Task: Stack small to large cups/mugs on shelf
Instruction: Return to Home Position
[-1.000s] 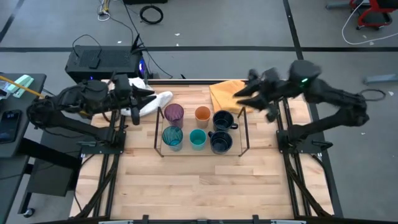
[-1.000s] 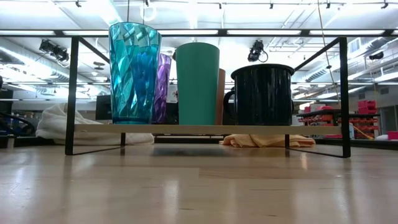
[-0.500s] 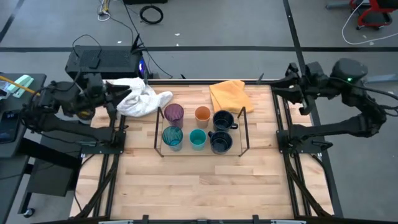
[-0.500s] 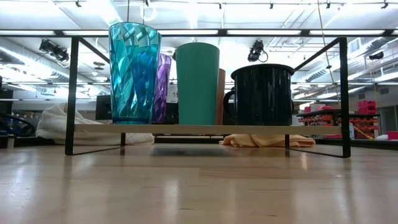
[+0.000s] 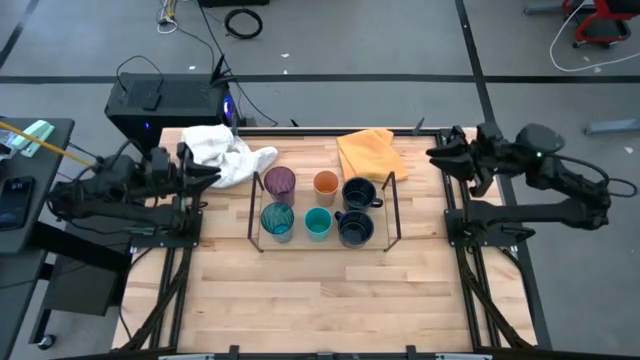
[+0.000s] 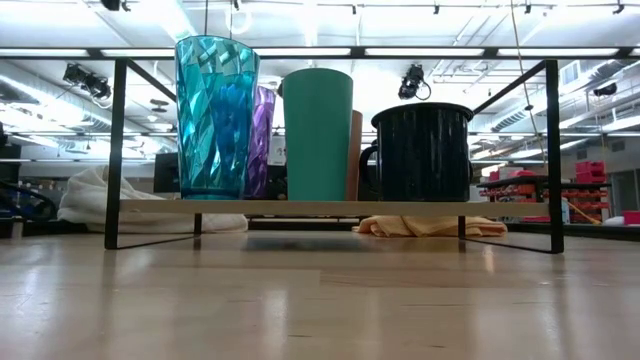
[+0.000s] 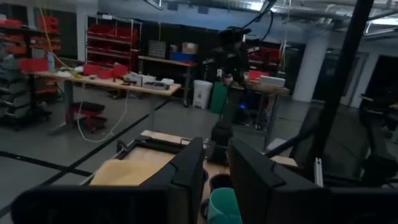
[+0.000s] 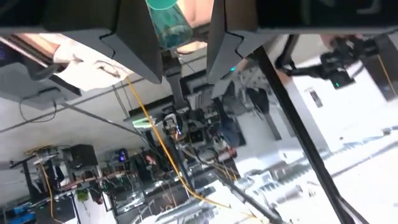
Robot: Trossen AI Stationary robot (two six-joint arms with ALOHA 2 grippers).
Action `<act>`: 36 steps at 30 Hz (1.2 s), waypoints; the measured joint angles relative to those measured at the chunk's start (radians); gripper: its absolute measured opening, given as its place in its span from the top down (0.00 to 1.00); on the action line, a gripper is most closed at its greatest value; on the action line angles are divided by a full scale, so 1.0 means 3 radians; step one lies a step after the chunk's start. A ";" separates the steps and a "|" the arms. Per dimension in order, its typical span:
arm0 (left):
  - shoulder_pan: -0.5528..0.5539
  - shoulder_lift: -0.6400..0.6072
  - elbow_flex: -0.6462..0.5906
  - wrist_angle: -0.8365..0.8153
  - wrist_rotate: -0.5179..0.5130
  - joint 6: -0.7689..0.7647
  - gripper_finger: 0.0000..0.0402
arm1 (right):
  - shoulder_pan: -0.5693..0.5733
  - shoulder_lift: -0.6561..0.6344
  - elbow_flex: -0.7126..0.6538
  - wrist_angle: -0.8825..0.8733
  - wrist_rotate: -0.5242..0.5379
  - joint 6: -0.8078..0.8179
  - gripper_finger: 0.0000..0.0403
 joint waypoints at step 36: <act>0.0004 -0.0550 -0.0641 -0.0544 0.0097 -0.0286 0.81 | -0.0001 -0.0752 -0.2781 0.2643 -0.0102 0.0551 0.67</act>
